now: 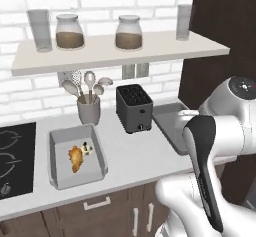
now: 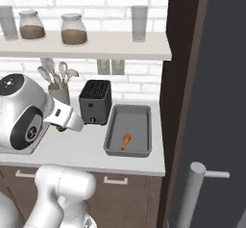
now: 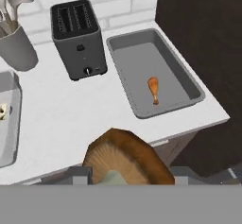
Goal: Place one mushroom and one chicken drumstick in each tupperware on the nearby counter, to pack two identical lunches.
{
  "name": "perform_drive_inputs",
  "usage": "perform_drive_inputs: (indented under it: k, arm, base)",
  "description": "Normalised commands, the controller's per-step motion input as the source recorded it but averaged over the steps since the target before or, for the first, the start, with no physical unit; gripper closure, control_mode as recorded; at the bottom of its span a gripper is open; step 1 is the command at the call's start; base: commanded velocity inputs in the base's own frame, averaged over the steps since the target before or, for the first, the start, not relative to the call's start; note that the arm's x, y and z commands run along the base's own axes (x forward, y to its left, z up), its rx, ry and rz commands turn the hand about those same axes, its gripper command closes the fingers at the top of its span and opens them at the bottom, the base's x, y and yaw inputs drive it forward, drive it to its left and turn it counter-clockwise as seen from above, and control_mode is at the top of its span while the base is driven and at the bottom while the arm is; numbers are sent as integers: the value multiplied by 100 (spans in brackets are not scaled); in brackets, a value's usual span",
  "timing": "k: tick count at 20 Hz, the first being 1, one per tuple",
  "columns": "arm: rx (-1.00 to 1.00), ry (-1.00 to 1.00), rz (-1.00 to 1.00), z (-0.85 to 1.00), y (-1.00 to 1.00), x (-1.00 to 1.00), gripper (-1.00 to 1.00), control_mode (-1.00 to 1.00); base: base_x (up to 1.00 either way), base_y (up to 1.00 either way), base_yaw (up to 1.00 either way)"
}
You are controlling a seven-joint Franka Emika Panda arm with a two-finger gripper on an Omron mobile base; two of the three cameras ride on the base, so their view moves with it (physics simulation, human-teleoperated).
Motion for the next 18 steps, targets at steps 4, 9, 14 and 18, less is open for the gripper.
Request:
perform_drive_inputs:
  k: [4,9,14,18]
  arm:
    - [0,0,0,0,0,0,100,100]
    - [0,0,0,-4,-5,20,100,-100]
    - [0,2,0,-55,-1,100,100,-100]
    - [0,2,0,-86,0,100,100,-100]
  base:
    - [14,-60,0]
    - [39,-31,0]
    - [0,0,0]
    - [0,0,0]
